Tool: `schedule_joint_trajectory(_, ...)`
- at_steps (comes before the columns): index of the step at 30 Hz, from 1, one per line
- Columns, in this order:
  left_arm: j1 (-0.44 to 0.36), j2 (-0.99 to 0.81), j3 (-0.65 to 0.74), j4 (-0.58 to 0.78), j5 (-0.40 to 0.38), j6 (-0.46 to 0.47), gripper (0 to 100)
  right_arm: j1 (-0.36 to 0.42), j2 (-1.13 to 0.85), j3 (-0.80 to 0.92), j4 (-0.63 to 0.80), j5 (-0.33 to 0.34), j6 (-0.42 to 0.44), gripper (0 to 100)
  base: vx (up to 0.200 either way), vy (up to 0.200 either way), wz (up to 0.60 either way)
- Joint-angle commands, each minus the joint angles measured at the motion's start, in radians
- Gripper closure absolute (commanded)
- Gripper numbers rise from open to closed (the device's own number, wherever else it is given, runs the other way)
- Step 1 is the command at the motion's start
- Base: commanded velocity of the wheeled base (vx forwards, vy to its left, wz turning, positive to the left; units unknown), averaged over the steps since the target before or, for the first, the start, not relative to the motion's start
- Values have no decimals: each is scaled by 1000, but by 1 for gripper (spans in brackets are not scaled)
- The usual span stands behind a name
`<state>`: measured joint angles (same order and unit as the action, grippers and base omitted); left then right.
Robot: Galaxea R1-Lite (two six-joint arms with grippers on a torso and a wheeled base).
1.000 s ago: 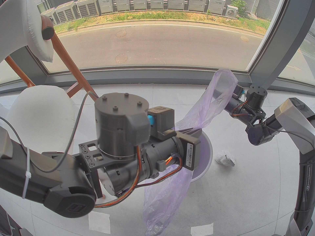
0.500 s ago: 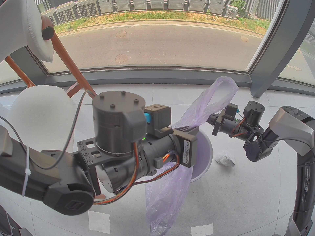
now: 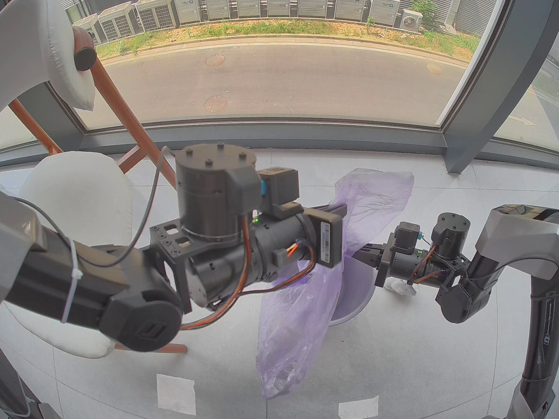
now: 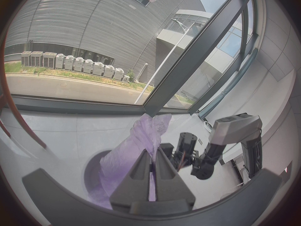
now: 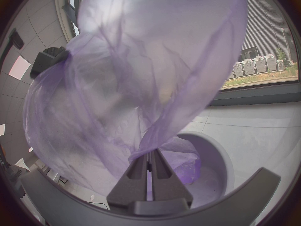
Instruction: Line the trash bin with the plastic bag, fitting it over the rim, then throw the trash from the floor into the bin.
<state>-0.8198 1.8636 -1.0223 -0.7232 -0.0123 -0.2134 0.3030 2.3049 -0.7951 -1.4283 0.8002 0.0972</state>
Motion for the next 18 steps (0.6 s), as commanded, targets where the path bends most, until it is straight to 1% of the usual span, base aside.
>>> schedule_joint_trajectory(1,21,146,-153,2,-23,0,100,1,-30,100,-35,1,-10,100,0,0,0)
schedule_joint_trajectory(4,24,210,-217,8,-24,17,100,-21,-32,155,-38,-1,-42,100,0,0,0)
schedule_joint_trajectory(8,51,235,-226,14,-24,66,100,-81,-44,189,-38,-9,-123,100,0,0,0)
schedule_joint_trajectory(13,76,246,-229,14,-6,80,100,-174,-136,217,-21,-15,-122,100,0,0,0)
schedule_joint_trajectory(15,83,249,-240,16,11,80,100,-191,-177,249,-18,-15,-116,100,0,0,0)
schedule_joint_trajectory(17,85,255,-259,18,31,80,100,-191,-225,303,-11,-15,-99,100,0,0,0)
schedule_joint_trajectory(18,85,255,-259,18,31,80,100,-191,-225,303,-11,-15,-99,100,0,0,0)
